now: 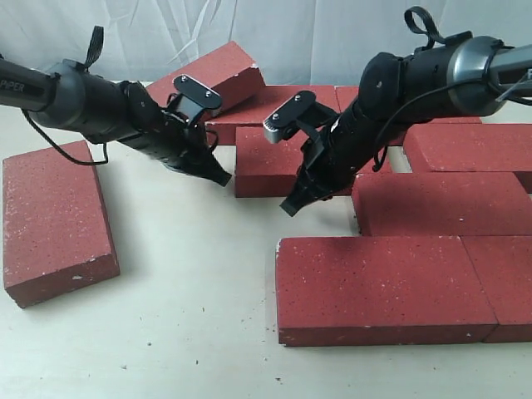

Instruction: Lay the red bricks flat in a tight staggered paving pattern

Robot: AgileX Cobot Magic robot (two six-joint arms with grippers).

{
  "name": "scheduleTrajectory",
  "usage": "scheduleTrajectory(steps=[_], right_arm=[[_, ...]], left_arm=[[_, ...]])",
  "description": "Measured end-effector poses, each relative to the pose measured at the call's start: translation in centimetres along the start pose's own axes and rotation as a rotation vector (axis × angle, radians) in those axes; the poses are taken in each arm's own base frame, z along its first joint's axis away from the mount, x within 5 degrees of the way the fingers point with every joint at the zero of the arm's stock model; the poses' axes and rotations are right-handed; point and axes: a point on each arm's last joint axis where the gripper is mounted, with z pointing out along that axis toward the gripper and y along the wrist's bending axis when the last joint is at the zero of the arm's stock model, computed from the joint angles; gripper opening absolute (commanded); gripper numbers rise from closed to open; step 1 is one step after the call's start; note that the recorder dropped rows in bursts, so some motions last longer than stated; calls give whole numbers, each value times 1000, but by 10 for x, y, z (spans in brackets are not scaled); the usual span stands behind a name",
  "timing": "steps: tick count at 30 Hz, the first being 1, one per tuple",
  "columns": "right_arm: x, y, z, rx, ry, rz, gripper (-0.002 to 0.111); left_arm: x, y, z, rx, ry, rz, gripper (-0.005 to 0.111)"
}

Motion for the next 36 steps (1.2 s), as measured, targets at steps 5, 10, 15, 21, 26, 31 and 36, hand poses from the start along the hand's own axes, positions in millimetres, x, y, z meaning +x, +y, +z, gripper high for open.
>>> scheduleTrajectory(steps=[5, 10, 15, 21, 26, 31, 36], right_arm=[[0, 0, 0, 25, 13, -55, -1], [-3, -12, -35, 90, -45, 5, -1], [12, -32, -79, 179, -129, 96, -1], [49, -65, -112, 311, -224, 273, -1], [61, -73, -121, 344, -247, 328, -1], [62, -73, -121, 343, -247, 337, -1], [62, -73, -121, 341, -249, 342, -1]], left_arm=[[-2, -12, 0, 27, 4, 7, 0], [-4, -15, 7, 31, 3, 12, 0], [-6, -16, 17, 33, -2, 1, 0], [-18, -30, 19, 52, -29, 21, 0], [-26, -43, 28, 72, -50, 16, 0], [-29, -49, 38, 79, -60, 7, 0], [-36, -62, 38, 98, -75, 19, 0]])
